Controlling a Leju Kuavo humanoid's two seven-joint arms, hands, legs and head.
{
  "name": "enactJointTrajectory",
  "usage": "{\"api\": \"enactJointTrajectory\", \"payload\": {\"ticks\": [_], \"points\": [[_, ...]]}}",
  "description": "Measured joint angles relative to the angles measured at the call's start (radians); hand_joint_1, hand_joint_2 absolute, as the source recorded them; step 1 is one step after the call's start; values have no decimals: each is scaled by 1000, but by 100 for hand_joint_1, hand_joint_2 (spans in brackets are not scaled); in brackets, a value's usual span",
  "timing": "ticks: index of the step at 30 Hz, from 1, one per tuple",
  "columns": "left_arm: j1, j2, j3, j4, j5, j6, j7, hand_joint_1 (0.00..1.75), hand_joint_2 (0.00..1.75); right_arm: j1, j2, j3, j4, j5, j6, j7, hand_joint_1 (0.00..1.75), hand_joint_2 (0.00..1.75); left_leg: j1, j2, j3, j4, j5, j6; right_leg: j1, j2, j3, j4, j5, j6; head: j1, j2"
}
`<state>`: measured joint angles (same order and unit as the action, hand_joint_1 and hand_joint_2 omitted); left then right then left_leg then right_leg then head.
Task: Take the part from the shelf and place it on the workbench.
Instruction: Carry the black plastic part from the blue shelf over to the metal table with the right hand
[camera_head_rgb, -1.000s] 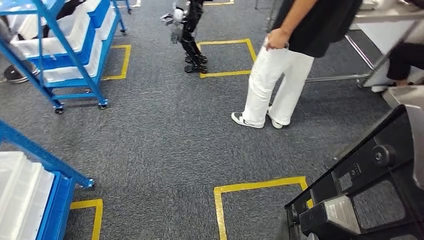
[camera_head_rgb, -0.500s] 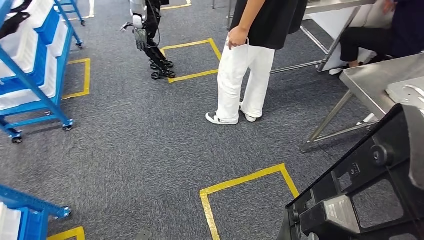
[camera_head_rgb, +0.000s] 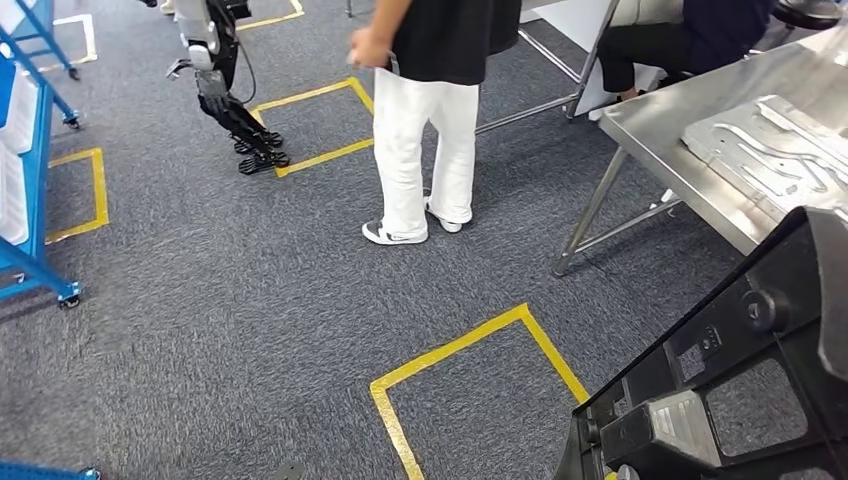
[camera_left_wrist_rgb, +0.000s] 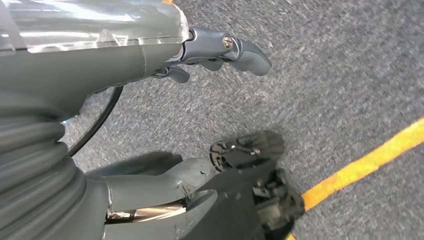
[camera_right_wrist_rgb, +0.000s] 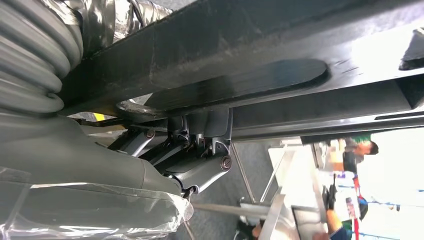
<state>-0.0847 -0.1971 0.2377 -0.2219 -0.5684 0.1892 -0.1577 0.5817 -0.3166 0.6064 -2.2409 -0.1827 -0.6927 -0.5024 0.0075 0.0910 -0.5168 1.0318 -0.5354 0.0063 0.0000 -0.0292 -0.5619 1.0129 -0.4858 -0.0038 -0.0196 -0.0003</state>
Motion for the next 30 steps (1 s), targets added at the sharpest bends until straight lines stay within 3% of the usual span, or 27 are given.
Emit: {"api": "enactJointTrajectory", "payload": {"ticks": [2,4,5,6,8,9,11,12,14,16,18,20,21,22,23,25,27,29,30], "points": [[1,0,0,0,0,0,0,0,175,-1,0,0,0,0,0,0,175,175,3,-54,-36,83,-48,-6,-6,20,6,-8,5,-12,-1,0],[5,0,0,0,0,0,0,0,175,-4,0,-1,0,0,0,0,175,175,4,-79,-102,211,-102,-9,-5,43,6,-8,5,-18,-1,0],[7,0,0,0,1,0,0,0,175,-3,0,-1,1,0,0,0,175,175,4,-82,-125,251,-108,-9,-4,57,6,-6,4,-18,-1,0],[9,0,0,0,1,0,1,0,175,-3,0,-1,1,0,0,0,175,175,4,-83,-133,256,-94,-9,-4,72,7,-4,3,-18,-1,0],[10,1,1,0,2,1,1,0,175,-3,0,-1,1,1,0,2,175,175,4,-100,-100,161,-19,-4,-5,101,7,4,-2,-14,-1,0],[10,2,2,0,2,1,1,0,175,-3,0,-1,1,2,0,3,175,175,5,-126,-76,99,9,0,-5,114,5,10,-6,-10,-1,0],[9,3,3,0,2,2,2,0,175,-4,0,-1,2,2,0,5,175,175,6,-169,-43,20,32,7,-7,137,-2,21,-12,1,-1,0],[9,4,4,0,2,2,2,0,175,-4,0,-1,2,3,0,6,175,175,4,-176,-39,13,27,11,-10,148,-6,23,-12,9,-1,0],[8,2,4,0,3,2,2,0,175,-2,0,-1,2,4,0,6,175,175,2,-153,-32,1,31,23,-15,164,-11,22,-10,22,-1,0],[8,0,5,0,3,2,3,0,175,-1,0,-1,3,8,0,6,175,175,6,-126,-26,-12,38,36,-13,123,-28,54,-31,31,1,0],[9,-1,5,0,3,1,3,0,175,-4,0,-1,4,11,0,6,175,175,5,-98,-23,-18,39,42,-12,60,-80,157,-86,40,3,0],[13,-1,6,0,4,0,3,0,175,-5,0,-1,7,12,0,6,175,175,3,-68,-21,-17,35,43,-15,37,-136,262,-123,47,3,0],[14,-1,6,0,4,0,3,0,175,-5,0,-1,8,12,0,6,175,175,3,-54,-19,-17,32,43,-16,34,-143,273,-115,48,3,0],[14,-1,6,0,4,0,3,0,175,-4,0,-1,9,12,0,7,175,175,2,-40,-16,-17,28,41,-16,29,-131,248,-90,48,3,0],[13,-2,7,0,4,0,3,0,175,-4,0,-1,10,13,0,8,175,175,2,-28,-11,-17,24,40,-15,20,-99,187,-53,45,3,0],[11,-2,9,0,6,-1,3,0,175,-6,0,-1,10,16,2,11,175,175,1,-6,0,-18,16,33,-6,-20,-33,58,-3,31,3,0],[10,-2,13,0,10,-4,2,0,175,-10,0,-1,13,23,6,21,175,175,-1,11,6,-19,10,23,4,-38,-10,11,2,16,3,0],[7,-1,21,0,21,-15,2,0,175,-22,0,6,21,31,15,40,175,175,-1,27,15,-23,5,12,3,-15,-8,6,5,5,3,0],[6,0,26,0,27,-21,1,0,175,-34,0,12,29,33,21,50,175,175,-1,19,19,-19,-2,7,0,-4,-5,-1,8,0,3,0]]}}
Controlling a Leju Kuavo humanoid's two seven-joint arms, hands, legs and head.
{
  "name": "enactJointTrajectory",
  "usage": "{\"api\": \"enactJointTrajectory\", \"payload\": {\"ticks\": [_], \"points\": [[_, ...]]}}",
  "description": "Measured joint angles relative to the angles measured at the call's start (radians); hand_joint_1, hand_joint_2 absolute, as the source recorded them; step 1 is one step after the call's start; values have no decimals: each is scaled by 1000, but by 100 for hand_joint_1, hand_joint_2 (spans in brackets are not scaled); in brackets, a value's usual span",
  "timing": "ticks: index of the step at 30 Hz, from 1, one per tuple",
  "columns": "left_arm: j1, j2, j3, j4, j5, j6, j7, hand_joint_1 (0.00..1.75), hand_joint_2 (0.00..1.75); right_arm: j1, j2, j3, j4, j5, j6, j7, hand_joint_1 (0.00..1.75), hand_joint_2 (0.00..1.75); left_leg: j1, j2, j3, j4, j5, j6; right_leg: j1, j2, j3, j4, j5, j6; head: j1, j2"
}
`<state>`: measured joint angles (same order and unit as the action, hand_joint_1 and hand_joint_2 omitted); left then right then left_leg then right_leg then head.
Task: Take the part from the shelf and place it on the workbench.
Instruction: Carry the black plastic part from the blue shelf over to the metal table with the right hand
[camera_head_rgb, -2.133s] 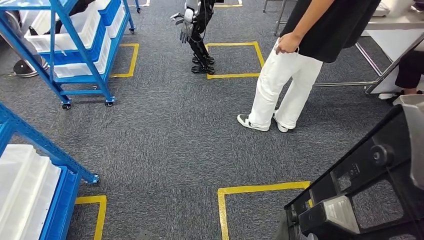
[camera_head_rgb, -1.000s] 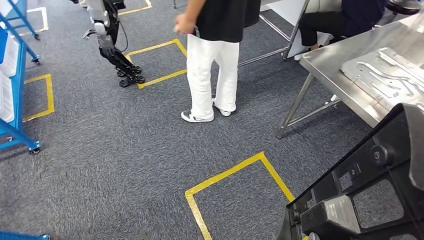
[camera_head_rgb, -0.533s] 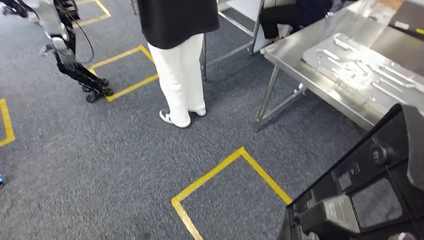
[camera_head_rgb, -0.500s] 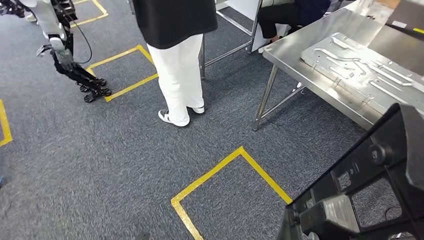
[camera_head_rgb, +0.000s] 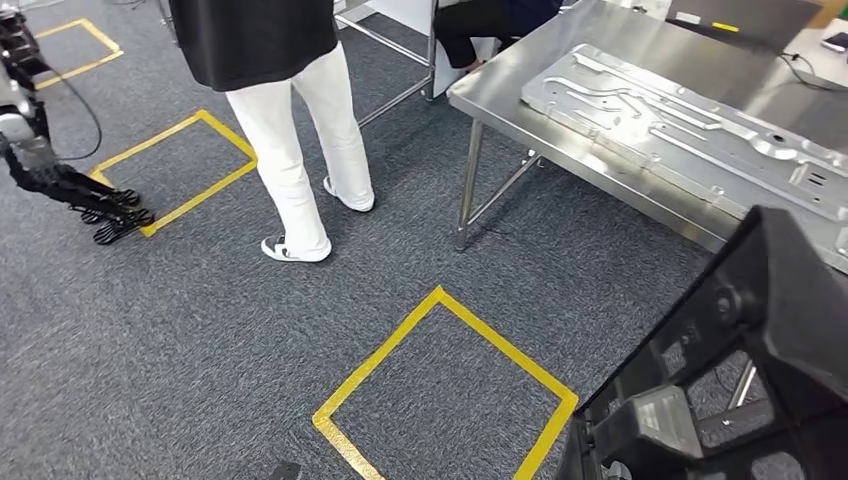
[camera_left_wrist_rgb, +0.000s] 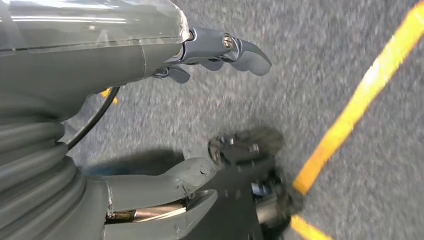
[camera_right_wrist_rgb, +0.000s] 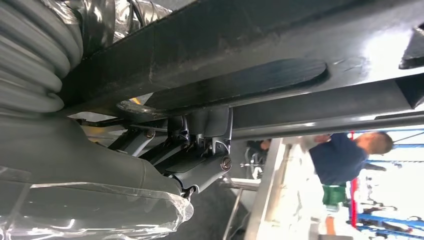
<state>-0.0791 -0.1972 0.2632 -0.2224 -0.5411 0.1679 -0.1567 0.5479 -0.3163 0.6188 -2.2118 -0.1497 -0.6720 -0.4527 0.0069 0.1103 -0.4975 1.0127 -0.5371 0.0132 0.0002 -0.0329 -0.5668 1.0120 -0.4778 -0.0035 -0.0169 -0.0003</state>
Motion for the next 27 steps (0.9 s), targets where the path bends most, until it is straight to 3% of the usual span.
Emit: {"api": "enactJointTrajectory", "payload": {"ticks": [1,3,5,6,7,8,10,12,14,15,17,19,20,21,22,25,27], "points": [[0,1,5,0,6,-5,-1,0,175,-18,1,8,11,1,6,8,175,175,1,-19,-4,20,-15,-4,-4,12,4,-7,4,-5,0,0],[2,4,15,0,10,-8,-10,0,175,-56,4,19,42,0,16,15,175,175,3,-75,-51,120,-69,-10,-8,33,8,-14,9,-13,-1,0],[7,6,22,0,8,-5,-27,0,175,-81,8,24,68,-2,20,16,175,175,4,-99,-121,244,-111,-13,-8,58,8,-11,8,-16,-2,0],[10,6,23,0,4,-1,-41,0,175,-85,10,25,76,-1,18,16,175,175,4,-103,-142,270,-105,-14,-8,71,8,-9,6,-17,-2,0],[12,7,23,0,-1,3,-56,0,175,-87,10,27,81,-1,13,14,175,175,4,-105,-145,258,-79,-13,-8,85,9,-6,4,-16,-2,0],[13,7,23,0,-5,5,-73,0,175,-86,11,28,84,0,7,11,175,175,5,-111,-132,210,-38,-12,-8,99,10,-2,1,-14,-2,0],[13,8,23,0,-13,4,-101,0,175,-79,11,30,84,2,-9,0,175,175,6,-150,-87,86,27,-5,-9,123,7,11,-8,-6,-2,0],[10,7,23,0,-18,1,-113,0,175,-62,10,30,77,4,-17,-13,175,175,5,-177,-64,30,41,2,-11,142,0,19,-12,6,-1,0],[5,2,23,0,-18,-4,-113,0,175,-41,8,30,64,2,-20,-23,175,175,3,-161,-60,24,41,11,-15,162,-5,18,-11,20,-2,0],[4,-2,23,0,-17,-7,-110,0,175,-32,8,30,58,0,-20,-28,175,175,3,-149,-57,19,44,18,-16,156,-7,22,-14,25,-1,0],[4,-9,23,0,-14,-12,-104,0,175,-25,3,30,47,-8,-20,-34,175,175,7,-122,-52,7,49,30,-14,108,-31,73,-46,34,1,0],[6,-13,24,0,-10,-14,-98,0,175,-24,-3,30,41,-16,-17,-37,175,175,6,-95,-51,5,47,36,-14,54,-90,189,-105,42,2,0],[8,-13,26,0,-7,-15,-94,0,175,-24,-5,30,41,-19,-14,-38,175,175,5,-80,-50,5,45,37,-16,44,-119,245,-125,45,2,0],[9,-14,27,0,-4,-15,-90,0,175,-23,-6,30,41,-21,-11,-38,175,175,5,-66,-50,5,43,37,-17,39,-135,274,-128,48,2,0],[9,-14,29,0,-3,-15,-85,0,175,-23,-7,29,41,-22,-7,-38,175,175,4,-52,-48,5,41,37,-18,35,-132,266,-112,48,2,0],[8,-16,31,0,-2,-15,-75,0,175,-23,-9,29,41,-22,0,-35,175,175,4,-25,-38,5,34,31,-17,6,-47,106,-21,42,2,0],[7,-16,31,0,-2,-15,-74,0,175,-23,-9,29,40,-22,1,-34,175,175,4,-20,-35,5,32,29,-15,-8,-22,61,-1,39,2,0]]}}
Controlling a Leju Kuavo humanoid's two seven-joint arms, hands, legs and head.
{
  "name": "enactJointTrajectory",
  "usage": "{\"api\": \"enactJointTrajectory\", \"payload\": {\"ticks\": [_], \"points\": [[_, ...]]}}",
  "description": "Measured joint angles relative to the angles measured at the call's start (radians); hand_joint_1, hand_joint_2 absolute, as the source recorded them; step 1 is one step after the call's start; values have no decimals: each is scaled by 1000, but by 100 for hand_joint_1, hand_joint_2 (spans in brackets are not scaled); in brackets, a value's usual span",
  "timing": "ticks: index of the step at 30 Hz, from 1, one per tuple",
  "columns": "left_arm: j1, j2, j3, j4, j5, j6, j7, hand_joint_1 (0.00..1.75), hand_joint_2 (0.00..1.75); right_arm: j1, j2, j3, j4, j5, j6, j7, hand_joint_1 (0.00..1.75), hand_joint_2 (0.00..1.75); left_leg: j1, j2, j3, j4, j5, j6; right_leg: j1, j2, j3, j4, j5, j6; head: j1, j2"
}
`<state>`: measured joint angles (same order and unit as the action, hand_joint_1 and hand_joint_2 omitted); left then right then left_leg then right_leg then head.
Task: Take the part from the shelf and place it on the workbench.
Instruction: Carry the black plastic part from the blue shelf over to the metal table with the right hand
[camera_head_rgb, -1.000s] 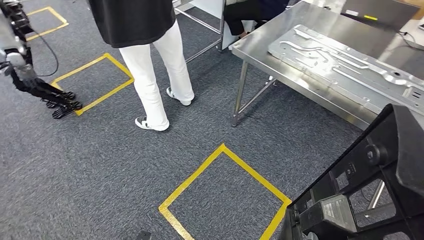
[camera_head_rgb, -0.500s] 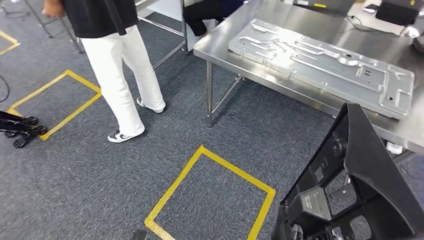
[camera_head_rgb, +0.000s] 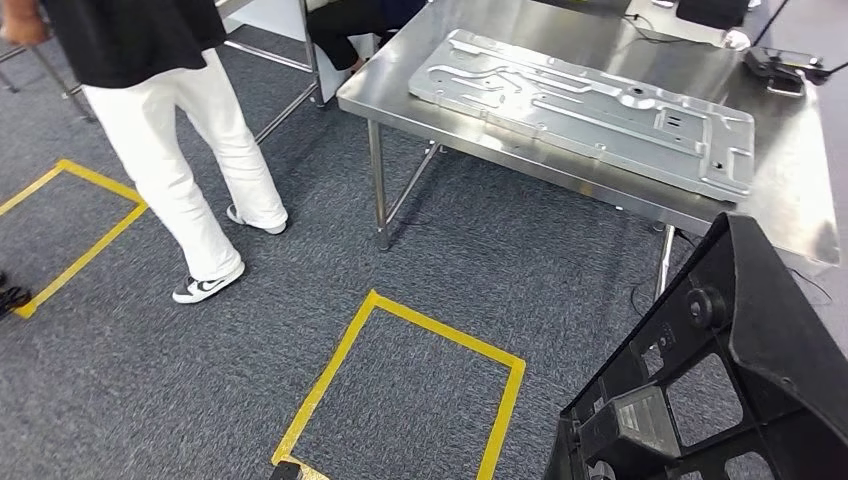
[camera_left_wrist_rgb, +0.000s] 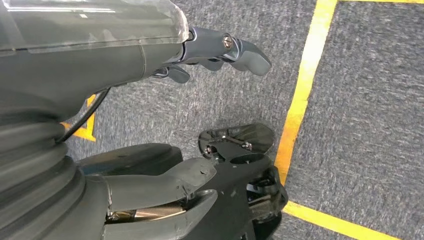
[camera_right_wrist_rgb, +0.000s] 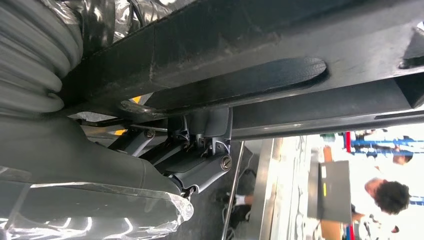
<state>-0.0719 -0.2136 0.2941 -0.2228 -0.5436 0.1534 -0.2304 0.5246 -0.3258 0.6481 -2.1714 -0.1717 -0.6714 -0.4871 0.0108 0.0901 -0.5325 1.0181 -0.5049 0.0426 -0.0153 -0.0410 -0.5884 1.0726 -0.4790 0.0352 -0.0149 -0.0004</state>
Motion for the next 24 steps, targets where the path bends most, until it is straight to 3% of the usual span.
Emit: {"api": "enactJointTrajectory", "payload": {"ticks": [4,6,9,10,12,13,14,15,17,18,22,24], "points": [[0,0,0,0,0,0,0,0,175,0,0,0,0,0,0,0,175,175,0,1,0,0,0,0,0,-4,4,-6,2,-1,0,0],[0,0,0,0,0,0,1,0,175,0,0,0,0,0,0,0,175,175,0,3,2,0,-1,-1,3,-20,14,-27,3,-4,0,0],[-1,-2,3,0,0,0,4,0,175,-2,-2,0,-2,0,4,2,175,175,-4,23,10,-2,-8,-15,13,-29,22,-53,-5,-16,0,0],[-3,-3,4,0,0,1,4,0,175,-2,-3,0,-4,0,5,3,175,175,-4,15,13,5,-18,-25,11,-12,26,-59,-2,-24,-1,0],[0,-5,10,0,0,-1,7,0,175,-3,-3,-1,-6,15,2,10,175,175,-1,-40,-56,154,-81,-39,6,36,34,-69,2,-40,-3,0],[1,-5,12,0,0,-3,9,0,175,-3,-4,-1,-7,25,0,15,175,175,0,-69,-86,210,-95,-44,3,61,39,-73,2,-47,-4,0],[3,-5,15,0,0,-5,12,0,175,-4,-4,-1,-7,38,-3,22,175,175,1,-84,-107,235,-87,-44,4,77,41,-69,-2,-48,-4,0],[3,-5,15,0,0,-7,12,0,175,-4,-4,-1,-7,46,-5,25,175,175,1,-86,-84,171,-43,-41,4,83,43,-64,-8,-46,-4,0],[0,-4,16,0,-2,-9,13,0,175,-4,-4,-1,-7,59,-8,31,175,175,-1,-96,-40,56,6,-33,6,90,45,-54,-20,-36,-4,0],[-1,-4,16,0,-2,-10,14,0,175,-4,-4,-1,-7,62,-10,34,175,175,-2,-99,-30,28,10,-28,7,92,44,-52,-24,-30,-4,0],[-2,-6,16,0,-9,-11,23,0,175,2,-2,-8,-8,108,-19,49,175,175,0,-95,-15,5,7,-2,7,84,40,-26,-25,-8,-3,0],[-2,-7,16,0,-17,-11,33,0,175,8,7,-29,-9,194,-22,84,175,175,3,-90,-4,0,7,6,5,65,4,46,-66,-2,-1,0]]}}
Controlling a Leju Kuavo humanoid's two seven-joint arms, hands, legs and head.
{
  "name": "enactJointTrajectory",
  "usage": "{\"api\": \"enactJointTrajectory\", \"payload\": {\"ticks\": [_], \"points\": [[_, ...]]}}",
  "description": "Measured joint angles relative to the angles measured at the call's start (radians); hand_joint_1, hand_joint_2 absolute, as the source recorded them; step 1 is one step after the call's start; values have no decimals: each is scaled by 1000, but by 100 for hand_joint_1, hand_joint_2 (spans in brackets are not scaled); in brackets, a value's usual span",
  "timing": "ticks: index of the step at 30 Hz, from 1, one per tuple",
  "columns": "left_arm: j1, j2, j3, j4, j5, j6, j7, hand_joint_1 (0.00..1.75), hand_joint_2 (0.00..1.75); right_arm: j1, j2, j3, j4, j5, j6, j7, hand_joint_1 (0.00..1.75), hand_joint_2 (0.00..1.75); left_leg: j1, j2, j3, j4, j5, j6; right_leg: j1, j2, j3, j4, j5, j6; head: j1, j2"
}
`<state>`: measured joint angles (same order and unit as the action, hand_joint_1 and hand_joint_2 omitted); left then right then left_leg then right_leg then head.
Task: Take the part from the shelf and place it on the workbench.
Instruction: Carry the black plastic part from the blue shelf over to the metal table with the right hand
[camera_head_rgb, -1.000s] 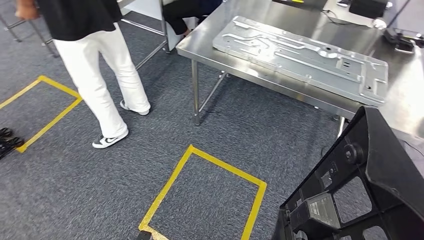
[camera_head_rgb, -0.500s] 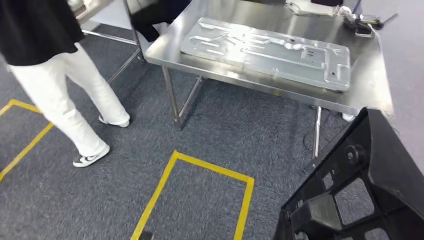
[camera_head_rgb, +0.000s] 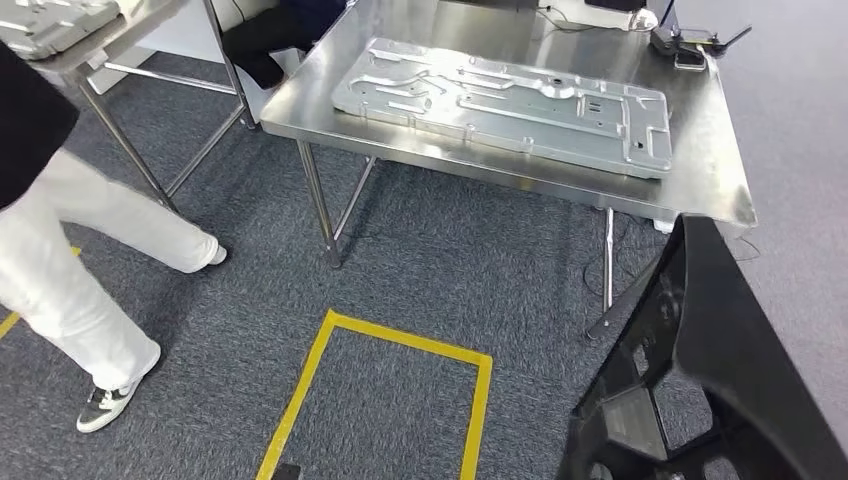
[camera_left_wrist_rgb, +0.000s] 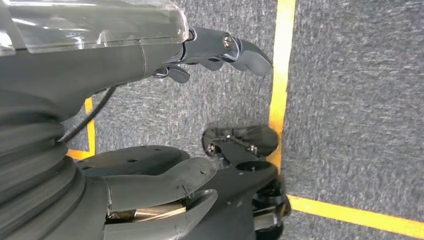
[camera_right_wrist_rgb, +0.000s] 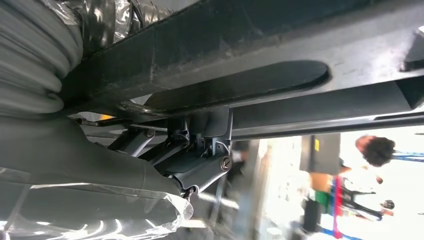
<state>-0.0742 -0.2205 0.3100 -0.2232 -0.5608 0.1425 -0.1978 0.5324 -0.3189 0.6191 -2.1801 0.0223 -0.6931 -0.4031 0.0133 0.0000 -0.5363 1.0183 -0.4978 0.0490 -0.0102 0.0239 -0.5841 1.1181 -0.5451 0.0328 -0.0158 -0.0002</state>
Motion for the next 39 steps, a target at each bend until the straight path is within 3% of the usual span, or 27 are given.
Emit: {"api": "enactJointTrajectory", "payload": {"ticks": [2,3,4,5,7,8,9,13,15,18,19,20,23,25,29,30,32,34,35,38,39], "points": [[2,0,0,0,-10,-3,10,0,175,1,19,-32,0,133,-1,63,175,175,-1,6,3,0,-5,3,-3,-12,-72,121,-53,9,1,0],[3,0,-1,0,-16,-5,15,0,175,-2,29,-47,0,198,0,102,175,175,-1,9,7,0,-8,3,-5,-14,-103,165,-63,13,1,0],[5,0,-2,0,-21,-7,20,0,175,-7,38,-61,0,255,3,145,175,175,-1,12,12,0,-13,1,-7,-16,-119,176,-53,17,1,0],[7,0,-3,0,-27,-8,24,0,175,-13,45,-72,-3,299,8,186,175,175,0,14,19,0,-19,-1,-9,-18,-115,150,-23,18,1,0],[10,-3,-6,0,-40,-9,30,0,175,-29,53,-88,-14,370,25,260,175,175,0,17,36,-1,-31,-7,-11,-26,-66,24,57,12,1,0],[10,-4,-9,0,-47,-10,34,0,175,-42,56,-94,-19,406,37,287,175,175,-1,19,43,-1,-37,-11,-9,-31,-45,-31,72,7,1,0],[10,-5,-13,0,-55,-13,39,0,175,-61,59,-100,-21,446,54,312,175,175,-1,21,45,-4,-41,-17,-5,-35,-31,-66,77,1,1,0],[7,-6,-28,0,-74,-22,58,0,175,-141,91,-144,-11,562,123,384,175,175,-2,26,57,19,-45,-42,-3,-28,-10,-90,77,-29,0,0],[4,-6,-31,0,-77,-25,61,0,175,-169,106,-164,-4,580,138,396,175,175,0,18,23,93,-72,-48,-5,-26,9,-96,71,-43,-1,0],[6,-5,-36,0,-83,-29,66,0,175,-198,123,-187,8,634,173,418,175,175,0,9,-85,253,-144,-54,1,-23,23,-95,56,-55,-1,0],[9,-4,-38,0,-86,-31,68,0,175,-206,130,-195,13,660,190,430,175,175,0,9,-109,270,-147,-53,3,-20,30,-95,49,-56,-2,0],[11,-3,-41,0,-91,-33,72,0,175,-216,136,-203,20,690,210,446,175,175,-1,9,-117,253,-127,-49,5,-16,38,-95,43,-56,-2,0],[12,2,-50,0,-106,-46,85,0,175,-272,144,-231,55,782,294,502,175,175,-8,9,-86,84,2,-30,9,-8,64,-95,21,-52,-1,0],[8,5,-57,1,-116,-56,95,0,175,-331,142,-253,97,813,358,537,175,175,-17,8,-79,25,38,-18,8,-4,67,-95,16,-42,1,0],[2,8,-72,1,-128,-70,109,0,175,-447,131,-289,178,843,439,584,175,175,-13,6,-49,-2,39,4,6,-7,63,-62,11,-21,2,0],[0,8,-75,1,-129,-71,111,0,175,-469,127,-296,191,851,449,591,175,175,-10,6,-38,-7,37,8,4,-10,43,-22,-3,-16,2,0],[-3,8,-78,1,-131,-72,113,0,175,-504,119,-302,214,872,467,605,175,175,-7,4,-22,-10,28,11,-2,-14,-28,93,-47,-3,3,0],[-3,8,-80,1,-133,-74,114,0,175,-526,111,-305,234,887,480,617,175,175,-5,3,-6,-10,13,8,-10,-17,-94,167,-71,8,3,0],[-2,8,-80,1,-133,-74,115,0,175,-533,108,-307,243,890,482,620,175,175,-3,2,5,-9,3,5,-14,-19,-106,157,-57,11,3,0],[1,8,-83,1,-134,-76,116,0,175,-550,100,-311,262,892,484,623,175,175,4,0,43,-7,-29,-12,-22,-27,-76,-6,69,21,3,0],[0,8,-84,1,-134,-76,115,0,175,-556,98,-312,269,893,486,623,175,175,5,-1,50,-6,-39,-20,-19,-31,-68,-46,96,19,3,0]]}}
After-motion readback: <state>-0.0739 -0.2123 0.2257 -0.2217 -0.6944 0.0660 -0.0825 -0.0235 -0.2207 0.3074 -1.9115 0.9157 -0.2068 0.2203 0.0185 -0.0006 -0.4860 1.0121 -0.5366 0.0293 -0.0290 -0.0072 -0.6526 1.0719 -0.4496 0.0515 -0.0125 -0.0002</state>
